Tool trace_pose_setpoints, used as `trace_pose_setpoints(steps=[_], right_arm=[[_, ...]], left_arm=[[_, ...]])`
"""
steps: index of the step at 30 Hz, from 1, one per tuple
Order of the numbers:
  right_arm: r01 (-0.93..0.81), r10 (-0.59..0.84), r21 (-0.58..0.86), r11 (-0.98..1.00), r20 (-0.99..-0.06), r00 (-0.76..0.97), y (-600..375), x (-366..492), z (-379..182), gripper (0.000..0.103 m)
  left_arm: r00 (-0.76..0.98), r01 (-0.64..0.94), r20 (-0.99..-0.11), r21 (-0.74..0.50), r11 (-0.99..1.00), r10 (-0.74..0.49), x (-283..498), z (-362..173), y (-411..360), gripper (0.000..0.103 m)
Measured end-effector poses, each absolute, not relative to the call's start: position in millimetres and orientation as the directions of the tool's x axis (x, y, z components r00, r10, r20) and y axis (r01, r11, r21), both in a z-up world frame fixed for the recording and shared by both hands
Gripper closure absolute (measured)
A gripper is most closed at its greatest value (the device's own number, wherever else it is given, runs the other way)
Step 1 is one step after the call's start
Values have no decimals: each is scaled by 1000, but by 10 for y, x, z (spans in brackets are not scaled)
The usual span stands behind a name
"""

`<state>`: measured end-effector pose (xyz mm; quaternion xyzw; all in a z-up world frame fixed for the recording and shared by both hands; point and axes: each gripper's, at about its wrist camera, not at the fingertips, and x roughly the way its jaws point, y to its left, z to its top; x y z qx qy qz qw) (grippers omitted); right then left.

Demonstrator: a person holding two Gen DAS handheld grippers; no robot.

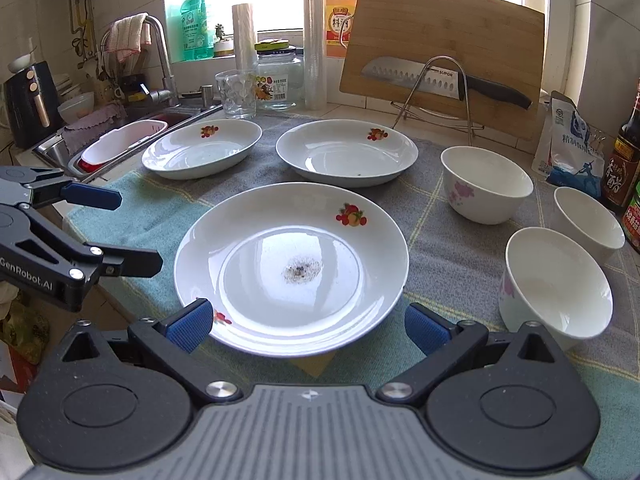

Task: Organize plates and bowls
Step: 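Move the left tool to the stained fruit-print plate and grasp its rim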

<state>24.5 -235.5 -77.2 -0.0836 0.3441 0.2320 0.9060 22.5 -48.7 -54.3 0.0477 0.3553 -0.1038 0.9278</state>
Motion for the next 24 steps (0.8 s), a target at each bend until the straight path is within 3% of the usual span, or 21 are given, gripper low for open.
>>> trace_pose_setpoints(steps=[24], right_arm=[[-560, 366, -39, 827, -719, 591, -2236, 474, -1199, 0]], left_arm=[[677, 236, -713, -22, 971, -181, 537, -533, -464, 1]])
